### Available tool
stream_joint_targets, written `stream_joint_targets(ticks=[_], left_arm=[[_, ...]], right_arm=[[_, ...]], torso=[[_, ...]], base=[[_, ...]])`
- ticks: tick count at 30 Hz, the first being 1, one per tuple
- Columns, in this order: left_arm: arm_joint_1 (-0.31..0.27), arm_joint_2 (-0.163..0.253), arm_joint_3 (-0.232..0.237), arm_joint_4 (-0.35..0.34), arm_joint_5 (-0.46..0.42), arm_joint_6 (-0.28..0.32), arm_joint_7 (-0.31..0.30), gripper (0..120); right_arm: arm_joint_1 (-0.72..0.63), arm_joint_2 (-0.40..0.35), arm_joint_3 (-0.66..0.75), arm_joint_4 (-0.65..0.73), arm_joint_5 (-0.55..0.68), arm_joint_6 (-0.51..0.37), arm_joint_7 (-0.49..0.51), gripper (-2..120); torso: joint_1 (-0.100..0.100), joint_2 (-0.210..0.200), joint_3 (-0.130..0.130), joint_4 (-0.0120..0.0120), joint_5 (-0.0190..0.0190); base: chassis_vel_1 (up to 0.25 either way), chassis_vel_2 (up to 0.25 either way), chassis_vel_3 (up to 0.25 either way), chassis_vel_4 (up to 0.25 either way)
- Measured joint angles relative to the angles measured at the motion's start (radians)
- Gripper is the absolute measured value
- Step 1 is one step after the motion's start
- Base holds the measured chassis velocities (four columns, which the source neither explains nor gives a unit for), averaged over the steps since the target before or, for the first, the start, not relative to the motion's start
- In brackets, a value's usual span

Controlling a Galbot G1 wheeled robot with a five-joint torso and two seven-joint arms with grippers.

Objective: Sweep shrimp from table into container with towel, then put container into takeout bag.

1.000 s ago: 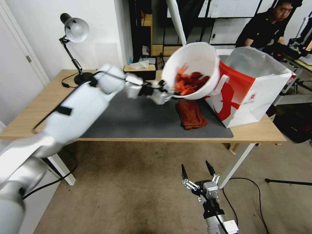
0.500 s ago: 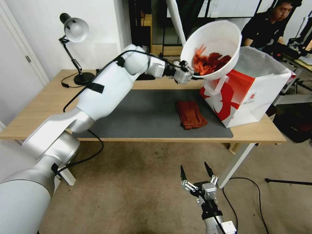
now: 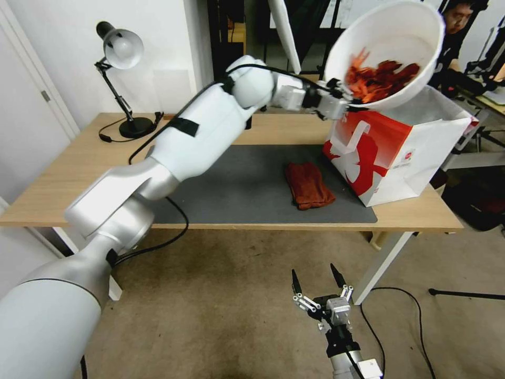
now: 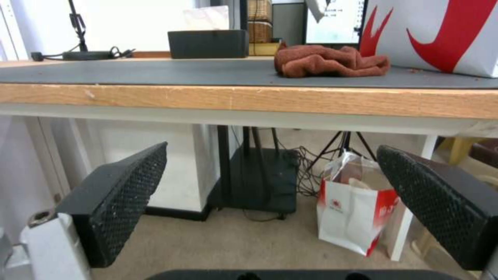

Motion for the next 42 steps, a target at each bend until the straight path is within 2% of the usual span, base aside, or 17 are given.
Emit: stream_joint_targets(ticks=[5,7,15,30,35,37,40,41,42], left_arm=[[-0.008,-0.032,0.016,0.015,0.003,-0.002,-0.026,0],[-0.022,-0.056,0.020,0.034,0.007,-0.005,-0.036,0],[-0.037,-0.102,0.042,0.080,0.015,-0.018,-0.044,0],[-0.021,-0.102,0.076,0.105,0.025,-0.017,-0.040,0],[-0.019,-0.095,0.092,0.077,0.022,0.022,-0.043,0],[-0.019,-0.094,0.097,0.073,0.019,0.027,-0.046,2],[-0.019,-0.094,0.102,0.071,0.017,0.038,-0.061,16],[-0.019,-0.094,0.102,0.071,0.017,0.038,-0.061,16],[-0.020,-0.094,0.103,0.071,0.016,0.040,-0.064,22]], right_arm=[[0.000,0.000,0.000,-0.005,0.000,0.001,-0.001,100],[0.001,0.000,0.000,-0.009,0.000,0.003,-0.002,100],[0.006,0.000,-0.003,-0.016,0.002,0.006,-0.004,100],[0.013,0.001,-0.008,-0.023,0.005,0.009,-0.008,100],[0.014,0.003,-0.009,-0.029,0.005,0.011,-0.009,100],[0.014,0.004,-0.010,-0.030,0.005,0.011,-0.009,100],[0.014,0.009,-0.013,-0.031,0.003,0.012,-0.011,100],[0.014,0.009,-0.013,-0.031,0.003,0.012,-0.011,100],[0.014,0.009,-0.013,-0.031,0.003,0.012,-0.011,100]], torso=[[0.000,0.000,0.000,-0.0002,0.0000],[0.000,0.000,0.000,-0.0001,-0.0001],[0.000,0.000,0.000,-0.0002,0.0000],[0.000,0.000,0.000,0.0000,-0.0003],[0.000,0.000,0.000,0.0000,-0.0003],[0.000,0.000,0.000,0.0000,-0.0002],[0.000,0.000,0.000,-0.0001,-0.0002],[0.000,0.000,0.000,-0.0001,-0.0002],[0.000,0.000,0.000,0.0000,-0.0003]], base=[[0.000,0.000,0.000,0.000],[0.000,0.000,0.000,0.000],[0.000,0.000,0.000,0.000],[0.000,0.000,0.000,0.000],[0.000,0.000,0.000,0.000],[0.000,0.000,0.000,0.000],[0.000,0.000,0.000,0.000],[0.000,0.000,0.000,0.000],[0.000,0.000,0.000,0.000]])
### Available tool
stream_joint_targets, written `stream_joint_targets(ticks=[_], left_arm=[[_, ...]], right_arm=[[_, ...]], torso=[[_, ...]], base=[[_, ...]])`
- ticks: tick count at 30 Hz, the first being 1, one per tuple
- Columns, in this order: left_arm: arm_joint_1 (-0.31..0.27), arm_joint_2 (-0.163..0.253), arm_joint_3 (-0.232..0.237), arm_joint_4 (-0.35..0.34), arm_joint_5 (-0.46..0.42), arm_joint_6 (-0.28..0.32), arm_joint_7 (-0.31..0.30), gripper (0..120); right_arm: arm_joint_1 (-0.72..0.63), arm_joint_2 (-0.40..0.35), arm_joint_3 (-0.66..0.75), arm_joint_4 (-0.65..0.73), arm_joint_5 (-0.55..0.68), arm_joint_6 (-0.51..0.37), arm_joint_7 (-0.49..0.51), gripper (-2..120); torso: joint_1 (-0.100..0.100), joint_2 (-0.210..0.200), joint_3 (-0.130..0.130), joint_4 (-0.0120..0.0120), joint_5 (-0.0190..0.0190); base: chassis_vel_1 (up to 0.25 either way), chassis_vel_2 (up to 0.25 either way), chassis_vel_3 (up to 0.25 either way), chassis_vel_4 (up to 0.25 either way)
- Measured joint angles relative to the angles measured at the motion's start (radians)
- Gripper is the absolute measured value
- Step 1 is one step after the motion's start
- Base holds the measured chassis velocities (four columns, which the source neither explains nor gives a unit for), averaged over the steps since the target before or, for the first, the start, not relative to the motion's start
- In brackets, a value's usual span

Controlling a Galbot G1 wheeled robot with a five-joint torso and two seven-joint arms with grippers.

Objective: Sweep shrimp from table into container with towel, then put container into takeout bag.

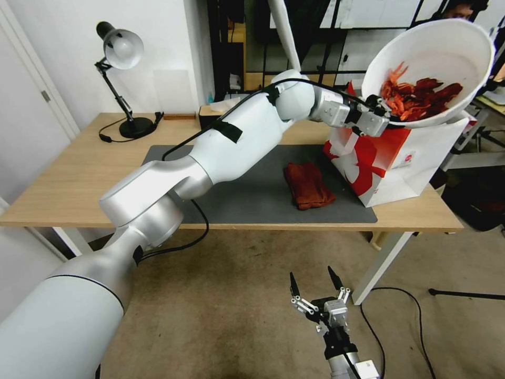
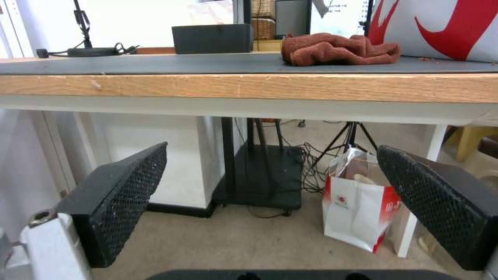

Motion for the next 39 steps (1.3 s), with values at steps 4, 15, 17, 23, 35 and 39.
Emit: stream_joint_targets(ticks=[4,15,17,23,35,39], left_arm=[[-0.006,0.001,0.003,0.001,-0.006,0.010,-0.014,35],[-0.011,0.018,0.004,-0.006,-0.043,0.037,-0.055,72],[-0.016,0.025,0.004,-0.007,-0.056,0.051,-0.067,85],[-0.024,0.059,0.021,-0.014,-0.187,0.150,-0.129,99],[0.067,0.218,0.063,-0.196,-0.725,0.613,-0.611,100],[0.170,0.285,0.019,-0.319,-0.901,0.718,-0.790,100]], right_arm=[[0.000,-0.002,0.000,-0.001,0.000,0.000,-0.001,100],[0.008,-0.001,-0.006,-0.010,0.000,0.000,-0.002,100],[0.011,0.001,-0.008,-0.010,-0.004,0.000,-0.004,100],[0.010,0.002,-0.009,-0.012,-0.008,0.000,-0.005,100],[0.004,0.000,0.000,-0.002,-0.011,0.004,-0.008,100],[0.001,-0.008,0.000,0.003,-0.011,0.011,-0.009,100]], torso=[[0.000,0.000,0.000,0.0000,0.0001],[0.000,0.000,0.000,-0.0001,0.0000],[0.000,0.000,0.000,-0.0001,0.0000],[0.000,0.000,0.000,0.0000,0.0000],[0.000,0.000,0.000,0.0001,-0.0002],[0.000,0.000,0.000,0.0000,0.0000]], base=[[0.000,0.000,0.000,0.000],[0.000,0.000,0.000,0.000],[0.000,0.000,0.000,0.000],[0.000,0.000,0.000,0.000],[0.000,0.000,0.000,0.000],[0.000,0.000,0.000,0.000]])
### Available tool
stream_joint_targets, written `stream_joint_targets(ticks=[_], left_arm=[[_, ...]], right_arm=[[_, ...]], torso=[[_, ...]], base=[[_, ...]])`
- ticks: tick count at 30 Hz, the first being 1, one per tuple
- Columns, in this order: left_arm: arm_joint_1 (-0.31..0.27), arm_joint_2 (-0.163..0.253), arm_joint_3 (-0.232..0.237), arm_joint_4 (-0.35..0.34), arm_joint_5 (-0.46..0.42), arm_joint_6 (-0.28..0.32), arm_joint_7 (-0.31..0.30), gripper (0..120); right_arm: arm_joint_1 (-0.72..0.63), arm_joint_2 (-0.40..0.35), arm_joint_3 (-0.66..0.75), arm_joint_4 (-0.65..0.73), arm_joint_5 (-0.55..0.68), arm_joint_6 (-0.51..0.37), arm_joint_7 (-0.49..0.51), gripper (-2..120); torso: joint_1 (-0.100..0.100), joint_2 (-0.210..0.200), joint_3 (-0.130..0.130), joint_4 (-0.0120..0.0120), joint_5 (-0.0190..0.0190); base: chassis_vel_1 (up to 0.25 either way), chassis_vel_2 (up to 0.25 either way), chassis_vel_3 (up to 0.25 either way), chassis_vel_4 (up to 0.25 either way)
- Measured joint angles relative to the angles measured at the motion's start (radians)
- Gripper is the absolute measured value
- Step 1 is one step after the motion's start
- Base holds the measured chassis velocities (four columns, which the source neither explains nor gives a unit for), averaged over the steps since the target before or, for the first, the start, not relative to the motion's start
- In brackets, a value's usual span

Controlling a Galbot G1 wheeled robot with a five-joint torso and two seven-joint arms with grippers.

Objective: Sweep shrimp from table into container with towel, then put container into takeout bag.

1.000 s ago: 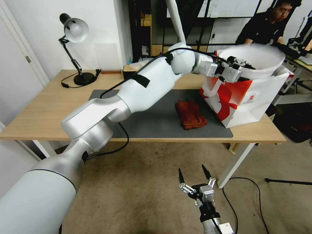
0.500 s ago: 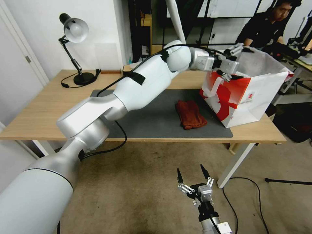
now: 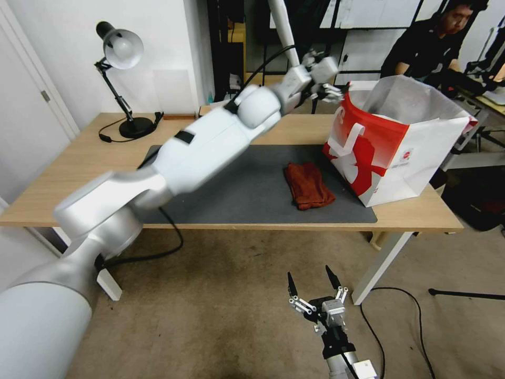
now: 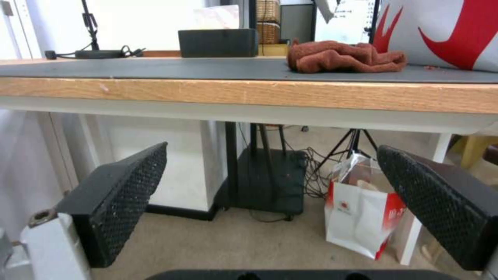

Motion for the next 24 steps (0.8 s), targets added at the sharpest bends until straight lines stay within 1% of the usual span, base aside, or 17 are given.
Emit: stream_joint_targets(ticks=[2,3,4,5,7,8,9,10,11,14,15,19,20,21,22,23,24], left_arm=[[0.012,0.008,-0.004,-0.014,-0.021,0.005,-0.023,100],[0.043,0.030,-0.013,-0.057,-0.075,0.017,-0.082,100],[0.060,0.043,-0.017,-0.084,-0.104,0.026,-0.114,100],[0.060,0.043,-0.017,-0.084,-0.104,0.026,-0.114,100],[0.121,0.085,-0.033,-0.165,-0.164,0.035,-0.186,100],[0.121,0.085,-0.033,-0.165,-0.164,0.035,-0.186,100],[0.154,0.110,-0.048,-0.206,-0.188,0.035,-0.214,100],[0.283,0.168,-0.134,-0.313,-0.176,0.046,-0.239,100],[0.283,0.168,-0.134,-0.313,-0.176,0.046,-0.239,100],[0.451,0.222,-0.250,-0.426,-0.119,0.059,-0.235,100],[0.451,0.222,-0.250,-0.426,-0.119,0.059,-0.235,100],[0.686,0.282,-0.383,-0.599,0.003,0.059,-0.219,100],[0.686,0.282,-0.383,-0.599,0.003,0.059,-0.219,100],[0.737,0.292,-0.405,-0.631,0.028,0.055,-0.216,100],[0.763,0.299,-0.417,-0.646,0.041,0.051,-0.215,100],[0.847,0.312,-0.459,-0.687,0.072,0.037,-0.209,100],[0.847,0.312,-0.459,-0.687,0.072,0.037,-0.209,100]], right_arm=[[-0.001,-0.001,0.000,0.001,0.000,0.001,0.000,100],[-0.002,-0.003,-0.001,0.001,0.000,0.001,0.000,100],[-0.002,-0.004,-0.001,0.002,0.000,0.001,0.000,100],[-0.002,-0.004,-0.001,0.002,0.000,0.001,0.000,100],[-0.003,-0.005,-0.002,0.006,0.000,0.003,-0.001,100],[-0.003,-0.005,-0.002,0.006,0.000,0.003,-0.001,100],[-0.003,-0.005,-0.004,0.008,-0.003,0.003,-0.001,100],[-0.005,-0.006,-0.005,0.015,-0.015,0.005,0.006,100],[-0.005,-0.006,-0.005,0.015,-0.015,0.005,0.006,100],[-0.009,-0.013,-0.004,0.023,-0.023,0.009,0.013,100],[-0.009,-0.013,-0.004,0.023,-0.023,0.009,0.013,100],[-0.025,-0.027,0.000,0.042,-0.033,0.019,0.030,100],[-0.025,-0.027,0.000,0.042,-0.033,0.019,0.030,100],[-0.027,-0.032,0.002,0.047,-0.034,0.019,0.034,100],[-0.028,-0.035,0.003,0.050,-0.036,0.019,0.038,100],[-0.028,-0.038,0.005,0.055,-0.042,0.020,0.051,100],[-0.028,-0.038,0.005,0.055,-0.042,0.020,0.051,100]], torso=[[0.000,0.000,0.000,0.0000,0.0000],[0.000,0.000,0.000,0.0000,-0.0001],[0.000,0.000,0.000,0.0001,0.0000],[0.000,0.000,0.000,0.0001,0.0000],[0.000,0.000,0.000,-0.0001,-0.0001],[0.000,0.000,0.000,-0.0001,-0.0001],[0.000,0.000,0.000,0.0000,-0.0002],[0.000,0.000,0.000,0.0000,-0.0002],[0.000,0.000,0.000,0.0000,-0.0002],[0.000,0.000,0.000,0.0003,-0.0001],[0.000,0.000,0.000,0.0003,-0.0001],[0.000,0.000,0.000,0.0001,0.0001],[0.000,0.000,0.000,0.0001,0.0001],[0.000,0.000,0.000,0.0001,-0.0004],[0.000,0.000,0.000,0.0000,-0.0004],[0.000,0.000,0.000,0.0000,0.0003],[0.000,0.000,0.000,0.0000,0.0003]], base=[[0.000,0.000,0.000,0.000],[0.000,0.000,0.000,0.000],[0.000,0.000,0.000,0.000],[0.000,0.000,0.000,0.000],[0.000,0.000,0.000,0.000],[0.000,0.000,0.000,0.000],[0.000,0.000,0.000,0.000],[0.000,0.000,0.000,0.000],[0.000,0.000,0.000,0.000],[0.000,0.000,0.000,0.000],[0.000,0.000,0.000,0.000],[0.000,0.000,0.000,0.000],[0.000,0.000,0.000,0.000],[0.000,0.000,0.000,0.000],[0.000,0.000,0.000,0.000],[0.000,0.000,0.000,0.000],[0.000,0.000,0.000,0.000]])
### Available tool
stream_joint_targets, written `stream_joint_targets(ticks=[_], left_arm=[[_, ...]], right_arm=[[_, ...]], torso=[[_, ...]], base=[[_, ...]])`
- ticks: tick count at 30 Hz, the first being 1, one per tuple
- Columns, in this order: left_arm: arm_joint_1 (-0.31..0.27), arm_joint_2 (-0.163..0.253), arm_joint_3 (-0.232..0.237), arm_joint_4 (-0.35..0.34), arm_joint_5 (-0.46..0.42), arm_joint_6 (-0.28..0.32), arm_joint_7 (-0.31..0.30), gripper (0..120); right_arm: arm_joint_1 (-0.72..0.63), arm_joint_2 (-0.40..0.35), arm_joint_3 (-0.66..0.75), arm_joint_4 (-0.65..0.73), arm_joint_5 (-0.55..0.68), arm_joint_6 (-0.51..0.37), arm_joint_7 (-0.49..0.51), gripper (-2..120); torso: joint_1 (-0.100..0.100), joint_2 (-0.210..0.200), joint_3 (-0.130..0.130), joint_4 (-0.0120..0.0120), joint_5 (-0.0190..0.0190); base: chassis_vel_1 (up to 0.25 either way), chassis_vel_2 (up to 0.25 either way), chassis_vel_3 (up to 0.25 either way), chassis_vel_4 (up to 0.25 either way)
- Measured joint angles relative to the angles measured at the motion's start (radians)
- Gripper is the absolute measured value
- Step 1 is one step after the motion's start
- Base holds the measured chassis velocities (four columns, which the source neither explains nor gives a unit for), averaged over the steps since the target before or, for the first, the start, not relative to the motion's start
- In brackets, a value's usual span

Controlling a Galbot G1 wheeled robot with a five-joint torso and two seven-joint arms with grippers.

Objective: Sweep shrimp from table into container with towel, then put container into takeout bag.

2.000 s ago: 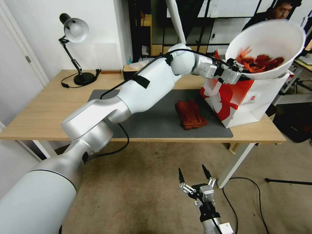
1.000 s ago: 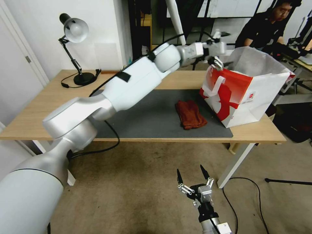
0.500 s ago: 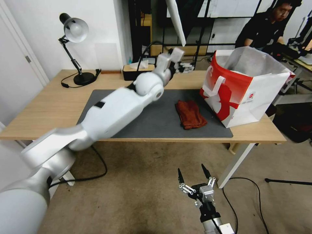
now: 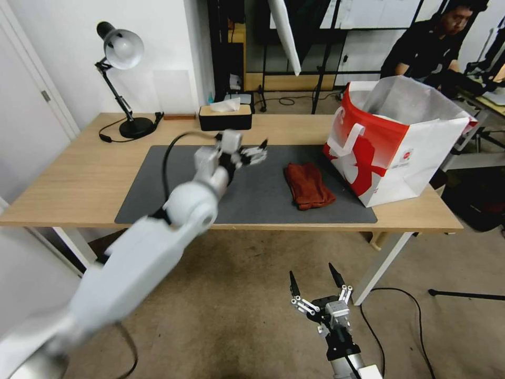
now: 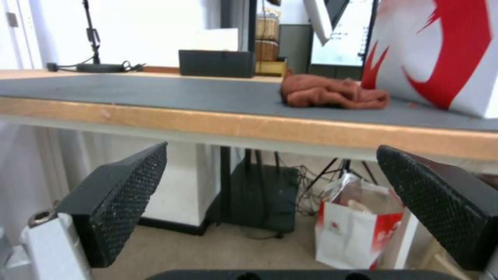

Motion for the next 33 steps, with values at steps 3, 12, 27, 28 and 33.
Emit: stream_joint_targets(ticks=[3,12,27,28,33], left_arm=[[0.120,0.006,-0.068,-0.050,0.029,-0.023,0.017,100],[0.291,-0.015,-0.173,-0.106,0.101,-0.067,0.044,100],[0.719,-0.139,-0.340,-0.175,0.345,-0.277,0.022,100],[0.738,-0.140,-0.342,-0.175,0.352,-0.296,0.018,100],[0.841,-0.163,-0.365,-0.158,0.397,-0.405,0.004,100]], right_arm=[[0.005,0.003,0.004,0.010,-0.022,0.000,0.032,100],[0.015,0.020,0.006,0.028,-0.053,-0.009,0.079,100],[0.043,0.004,0.019,0.091,0.040,-0.066,0.088,100],[0.046,0.003,0.024,0.091,0.051,-0.063,0.081,100],[0.057,-0.004,0.040,0.091,0.089,-0.055,0.068,100]], torso=[[0.000,0.000,0.000,0.0003,-0.0006],[0.000,0.000,0.000,-0.0001,-0.0003],[0.000,0.000,0.000,0.0000,0.0001],[0.000,0.000,0.000,0.0005,-0.0002],[0.000,0.000,0.000,0.0001,-0.0002]], base=[[0.000,0.000,0.000,0.000],[0.000,0.000,0.000,0.000],[0.000,0.000,0.000,0.000],[0.000,0.000,0.000,0.000],[0.000,0.000,0.000,0.000]])
